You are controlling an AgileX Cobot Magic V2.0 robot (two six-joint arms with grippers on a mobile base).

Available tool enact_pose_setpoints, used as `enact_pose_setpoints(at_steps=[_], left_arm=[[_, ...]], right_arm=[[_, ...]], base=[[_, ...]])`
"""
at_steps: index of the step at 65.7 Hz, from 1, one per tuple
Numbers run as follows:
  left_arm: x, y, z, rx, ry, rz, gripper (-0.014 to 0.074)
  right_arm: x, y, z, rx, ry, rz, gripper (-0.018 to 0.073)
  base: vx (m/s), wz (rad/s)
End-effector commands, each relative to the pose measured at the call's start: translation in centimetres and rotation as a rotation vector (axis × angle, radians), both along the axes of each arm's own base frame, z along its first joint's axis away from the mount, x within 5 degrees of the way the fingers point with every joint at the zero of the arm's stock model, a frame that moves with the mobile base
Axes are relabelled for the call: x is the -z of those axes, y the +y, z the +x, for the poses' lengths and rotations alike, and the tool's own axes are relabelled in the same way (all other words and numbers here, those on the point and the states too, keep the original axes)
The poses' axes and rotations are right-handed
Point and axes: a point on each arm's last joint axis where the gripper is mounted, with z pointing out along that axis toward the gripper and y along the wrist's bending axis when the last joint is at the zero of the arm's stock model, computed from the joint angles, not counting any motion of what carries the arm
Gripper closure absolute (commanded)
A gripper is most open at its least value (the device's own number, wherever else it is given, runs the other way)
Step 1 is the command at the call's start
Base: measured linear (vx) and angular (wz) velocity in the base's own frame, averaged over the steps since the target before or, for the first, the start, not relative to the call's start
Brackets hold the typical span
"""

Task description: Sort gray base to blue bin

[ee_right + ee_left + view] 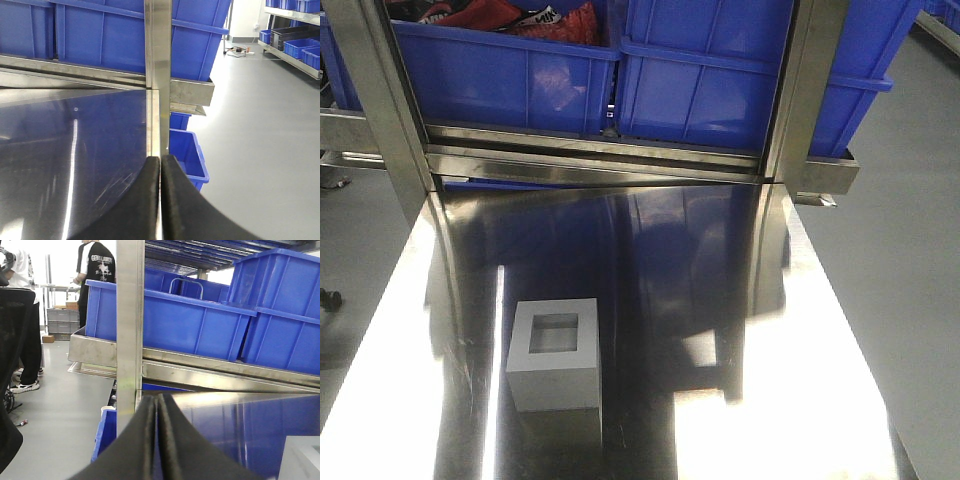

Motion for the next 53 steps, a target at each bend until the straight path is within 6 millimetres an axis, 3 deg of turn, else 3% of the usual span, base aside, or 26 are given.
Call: enact_pose_setpoints(at_steps=[1, 53], left_arm=[[0.28, -0.07, 0.0, 0.012, -0.051, -0.016, 0.0602], [0.28, -0.07, 0.0, 0.012, -0.051, -0.016, 0.0602]], right_arm=[[-0.25, 0.01, 0.02, 0.0, -0.071, -0.011, 0.0568], [-0.25, 0.01, 0.02, 0.0, -0.071, -0.011, 0.0568]], base=[[0.0, 0.0], [0.0, 0.0]])
